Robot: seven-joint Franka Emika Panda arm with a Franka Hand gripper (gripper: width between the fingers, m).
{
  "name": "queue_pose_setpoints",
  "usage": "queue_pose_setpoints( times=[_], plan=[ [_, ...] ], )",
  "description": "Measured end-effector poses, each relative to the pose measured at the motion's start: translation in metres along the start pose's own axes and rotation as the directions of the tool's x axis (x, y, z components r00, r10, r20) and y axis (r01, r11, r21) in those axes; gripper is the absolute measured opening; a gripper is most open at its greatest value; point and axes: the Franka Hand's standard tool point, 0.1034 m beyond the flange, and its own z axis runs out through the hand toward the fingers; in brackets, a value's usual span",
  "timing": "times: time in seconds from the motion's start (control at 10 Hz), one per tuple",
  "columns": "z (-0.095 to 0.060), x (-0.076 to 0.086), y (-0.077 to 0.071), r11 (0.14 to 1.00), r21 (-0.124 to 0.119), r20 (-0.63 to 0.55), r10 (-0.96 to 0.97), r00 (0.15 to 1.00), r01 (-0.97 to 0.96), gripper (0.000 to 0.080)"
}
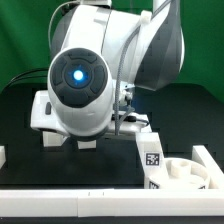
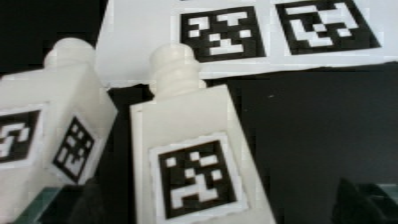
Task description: Assemble stool
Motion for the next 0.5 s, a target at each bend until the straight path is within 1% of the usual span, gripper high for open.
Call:
queue_pose_setpoints(
  times=[0.2, 0.3, 0.4, 0.5],
  plan=[
    [0.0022, 0.0066, 0.0019, 1.000, -0.003, -0.034, 0.001, 0.999, -0.002, 0.0649],
    [0.0025, 0.0067, 0.0024, 1.000, -0.003, -0.034, 0.003, 0.999, -0.003, 0.0649],
    [0.0026, 0.0067, 0.0030, 1.000, -0.002, -0.033, 0.004, 0.999, -0.004, 0.0527],
    [0.0027, 0.0067, 0.0033, 1.000, -0.001, -0.033, 0.004, 0.999, -0.004, 0.0527]
  ],
)
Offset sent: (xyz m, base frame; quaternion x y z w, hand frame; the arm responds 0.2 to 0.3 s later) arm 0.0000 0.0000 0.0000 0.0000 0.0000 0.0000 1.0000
